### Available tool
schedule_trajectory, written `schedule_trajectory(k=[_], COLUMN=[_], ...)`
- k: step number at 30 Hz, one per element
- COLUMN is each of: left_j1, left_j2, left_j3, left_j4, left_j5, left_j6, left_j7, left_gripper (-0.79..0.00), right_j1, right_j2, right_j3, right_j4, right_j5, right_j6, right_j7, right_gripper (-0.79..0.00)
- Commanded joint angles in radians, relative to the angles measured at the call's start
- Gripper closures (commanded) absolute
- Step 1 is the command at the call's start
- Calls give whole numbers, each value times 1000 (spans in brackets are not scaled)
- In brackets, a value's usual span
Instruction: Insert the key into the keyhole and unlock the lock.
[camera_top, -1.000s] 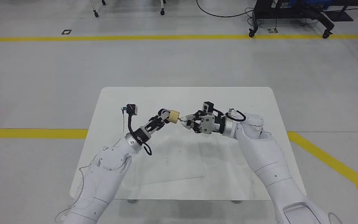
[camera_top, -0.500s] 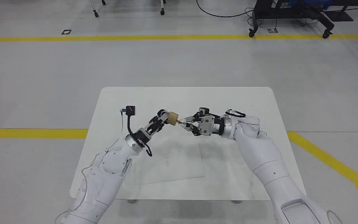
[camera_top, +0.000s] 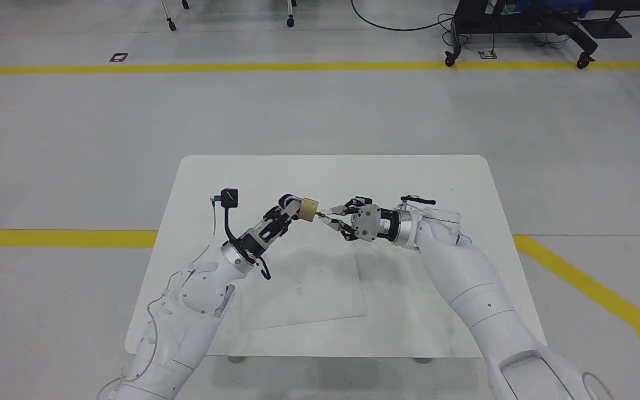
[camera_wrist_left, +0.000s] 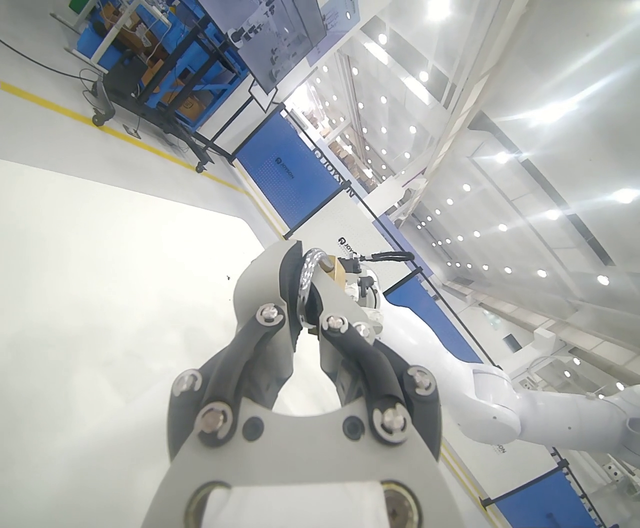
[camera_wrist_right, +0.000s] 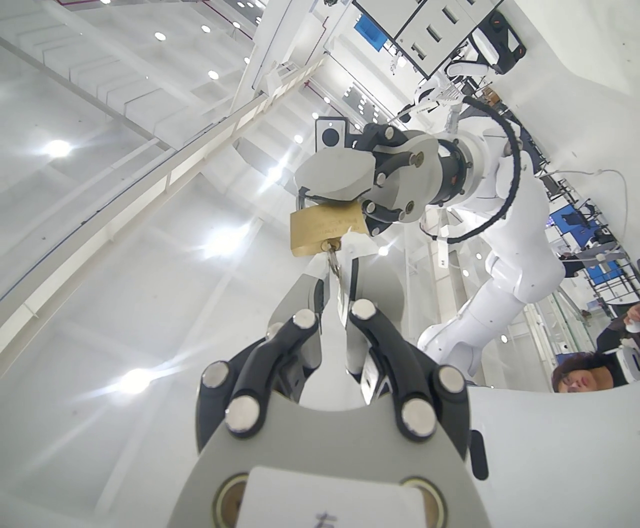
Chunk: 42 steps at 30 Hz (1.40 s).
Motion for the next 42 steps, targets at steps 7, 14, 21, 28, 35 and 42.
schedule_trajectory(k=[7, 14, 21, 28, 35, 42], left_j1=[14, 22, 24, 18, 14, 14], left_j2=[6, 8, 11, 11, 17, 26], left_j3=[-16, -27, -34, -36, -52, -63], left_j4=[-24, -32, -35, -38, -66, -106], left_j5=[116, 157, 163, 136, 86, 51], left_j6=[-32, -39, -45, -14, 83, 229], left_j7=[53, 97, 102, 89, 10, -121], left_gripper=[0, 0, 0, 0, 0, 0], right_j1=[7, 11, 18, 30, 30, 30], right_j2=[7, 15, 28, 46, 81, 81], right_j3=[-34, -53, -70, -57, -30, -30], right_j4=[13, 22, 23, 30, -3, -3], right_j5=[82, 141, 174, 141, -57, -57], right_j6=[24, 32, 23, -30, -203, -203], right_j7=[-24, -31, -23, 14, 2, 2], right_gripper=[0, 0, 0, -785, -785, -785])
